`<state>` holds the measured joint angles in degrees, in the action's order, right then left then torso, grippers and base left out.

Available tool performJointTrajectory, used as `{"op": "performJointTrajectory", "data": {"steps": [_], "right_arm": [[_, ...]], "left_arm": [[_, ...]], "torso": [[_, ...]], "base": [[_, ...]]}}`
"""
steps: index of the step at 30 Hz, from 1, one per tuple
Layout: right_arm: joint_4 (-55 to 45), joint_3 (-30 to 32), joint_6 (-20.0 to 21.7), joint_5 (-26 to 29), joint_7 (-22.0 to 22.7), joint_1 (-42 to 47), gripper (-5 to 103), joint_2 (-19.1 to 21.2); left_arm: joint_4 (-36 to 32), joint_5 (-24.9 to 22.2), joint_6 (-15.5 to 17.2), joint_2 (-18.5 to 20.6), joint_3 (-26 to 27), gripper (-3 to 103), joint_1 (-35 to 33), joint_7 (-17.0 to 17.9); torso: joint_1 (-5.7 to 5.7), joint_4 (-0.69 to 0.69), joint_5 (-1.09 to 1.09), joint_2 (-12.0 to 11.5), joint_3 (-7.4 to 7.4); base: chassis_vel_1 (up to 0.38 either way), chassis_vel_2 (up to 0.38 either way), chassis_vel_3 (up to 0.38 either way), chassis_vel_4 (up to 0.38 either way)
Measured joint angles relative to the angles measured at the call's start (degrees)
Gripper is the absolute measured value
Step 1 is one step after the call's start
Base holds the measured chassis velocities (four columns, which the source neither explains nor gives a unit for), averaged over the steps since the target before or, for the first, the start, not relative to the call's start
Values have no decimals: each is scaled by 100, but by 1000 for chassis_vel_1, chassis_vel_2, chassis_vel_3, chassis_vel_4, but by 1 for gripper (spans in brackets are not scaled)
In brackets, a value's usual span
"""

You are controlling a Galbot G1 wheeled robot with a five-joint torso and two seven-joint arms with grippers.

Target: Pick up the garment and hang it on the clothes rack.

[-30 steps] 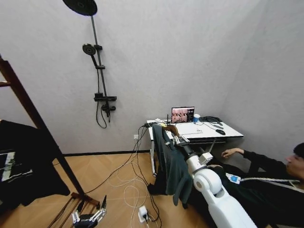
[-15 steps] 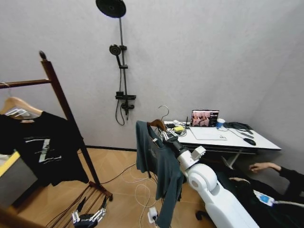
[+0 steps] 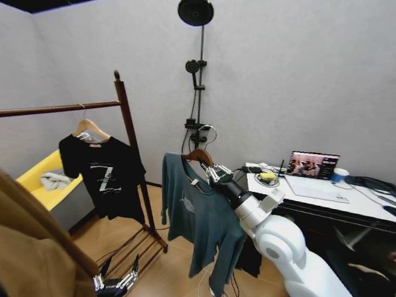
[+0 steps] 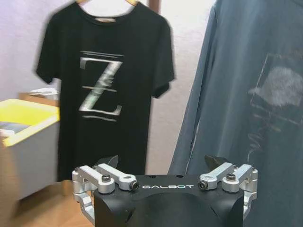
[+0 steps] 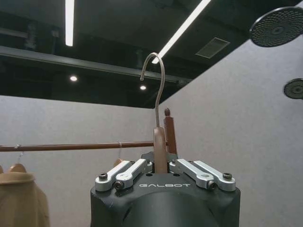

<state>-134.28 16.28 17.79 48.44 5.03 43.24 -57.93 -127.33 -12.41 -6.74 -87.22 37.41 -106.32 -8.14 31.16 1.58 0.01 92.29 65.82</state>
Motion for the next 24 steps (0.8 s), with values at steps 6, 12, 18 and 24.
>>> {"op": "performJointTrajectory", "data": {"steps": [6,12,18,24], "right_arm": [[481,-386,5,-190,-129,-663,10,-155],[1376,-902,-189,-533,-223,-1273,10,-596],[2282,-1327,-424,-828,-302,-1678,10,-1076],[2967,-1482,-629,-1056,-370,-2320,10,-1377]], "left_arm": [[0,0,0,0,1,100,0,1],[0,0,0,1,1,100,0,0],[0,0,0,0,0,100,0,-1],[0,0,0,0,0,100,0,0]], "torso": [[0,0,-2,-1,0],[1,0,-3,-2,0],[1,0,-2,-2,1],[2,0,-1,-2,1]], "base": [[135,116,113,117],[134,122,122,119],[119,118,118,120],[127,122,117,101]]}}
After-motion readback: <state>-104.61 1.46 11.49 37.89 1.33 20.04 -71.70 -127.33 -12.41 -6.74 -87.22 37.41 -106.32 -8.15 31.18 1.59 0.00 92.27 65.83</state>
